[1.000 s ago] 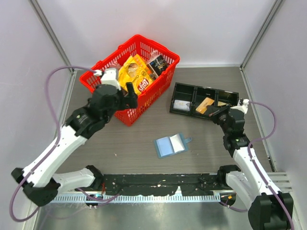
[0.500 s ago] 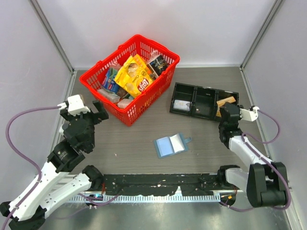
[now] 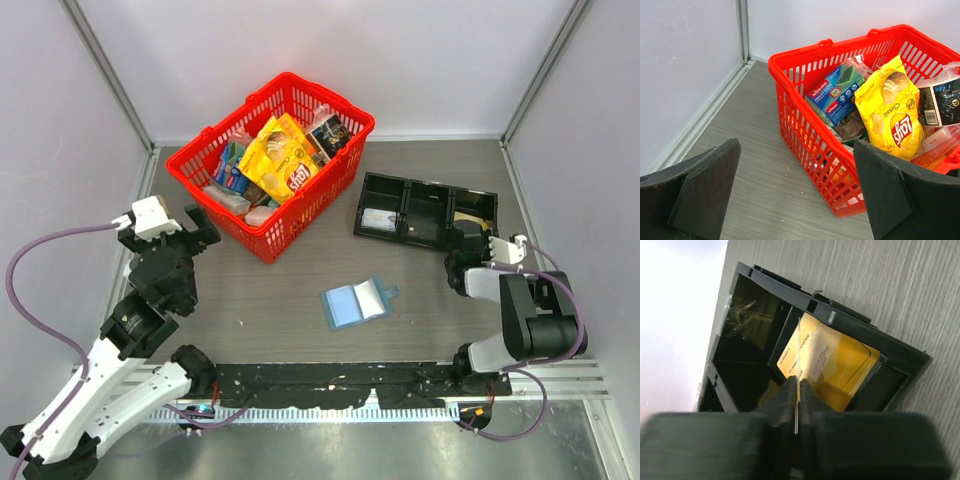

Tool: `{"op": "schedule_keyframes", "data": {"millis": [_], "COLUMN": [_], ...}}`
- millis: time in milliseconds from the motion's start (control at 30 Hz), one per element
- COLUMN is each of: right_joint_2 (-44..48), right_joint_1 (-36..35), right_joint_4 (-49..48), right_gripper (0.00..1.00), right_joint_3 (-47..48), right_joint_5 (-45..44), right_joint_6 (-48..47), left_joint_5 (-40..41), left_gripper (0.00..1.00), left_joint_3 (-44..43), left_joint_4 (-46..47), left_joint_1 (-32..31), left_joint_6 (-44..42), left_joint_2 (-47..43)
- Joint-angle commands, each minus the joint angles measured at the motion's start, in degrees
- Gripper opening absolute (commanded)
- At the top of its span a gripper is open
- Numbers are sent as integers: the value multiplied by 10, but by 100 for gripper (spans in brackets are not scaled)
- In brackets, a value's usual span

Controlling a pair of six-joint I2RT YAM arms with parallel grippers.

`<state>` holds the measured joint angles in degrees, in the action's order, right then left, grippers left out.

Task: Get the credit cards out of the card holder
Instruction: Place the credit card in the storage box, then reset both arms

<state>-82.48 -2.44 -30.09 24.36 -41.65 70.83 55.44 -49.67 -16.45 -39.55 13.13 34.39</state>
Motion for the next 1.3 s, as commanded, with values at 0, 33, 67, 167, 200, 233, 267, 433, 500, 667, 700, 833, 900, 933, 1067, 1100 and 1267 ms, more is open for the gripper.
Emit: {"op": "schedule_keyframes", "data": {"millis": [0,33,67,167,200,233,267,433,500,667,700,833,900,933,1067,1100,1267], "right_joint_2": [-19,-15,-5,44,76,92,130,279,359,517,558,643,669,683,722,726,735], "right_joint_1": [2,2,2,2,2,2,2,2,3,2,2,2,2,2,-13,-15,-13], "right_joint_4": [-44,-51,-54,-34,-25,-3,11,114,153,251,262,318,332,341,334,326,304], "right_gripper": [22,34,41,67,71,77,82,86,86,87,87,87,87,87,87,87,87], "right_joint_3": [24,18,14,-5,-8,-7,-7,5,18,56,60,96,107,110,87,74,50], "right_joint_5": [2,8,17,31,32,32,30,33,46,89,93,113,119,120,108,106,87], "right_joint_6": [16,5,0,-37,-50,-73,-82,-208,-270,-408,-420,-459,-490,-511,-553,-553,-537], "left_joint_5": [-9,-13,-16,-22,-22,-23,-23,-26,-24,-23,-23,-21,-21,-24,-34,-37,-38], "left_gripper": [100,100,100,100,100,100,100,100,100,100,100,100,100,100,100,100,100], "left_joint_3": [-2,-2,-2,-1,-1,0,1,13,18,39,45,72,86,94,126,131,138], "left_joint_4": [29,29,27,25,24,24,25,40,48,77,85,122,143,155,208,216,222], "left_joint_1": [18,22,25,34,37,39,41,54,58,74,75,82,83,82,83,83,83], "left_joint_6": [16,18,20,24,25,26,29,28,28,28,27,17,11,4,-20,-25,-34], "left_joint_2": [0,-1,-2,-2,-4,-6,-8,-30,-42,-83,-96,-145,-171,-186,-228,-234,-227]}}
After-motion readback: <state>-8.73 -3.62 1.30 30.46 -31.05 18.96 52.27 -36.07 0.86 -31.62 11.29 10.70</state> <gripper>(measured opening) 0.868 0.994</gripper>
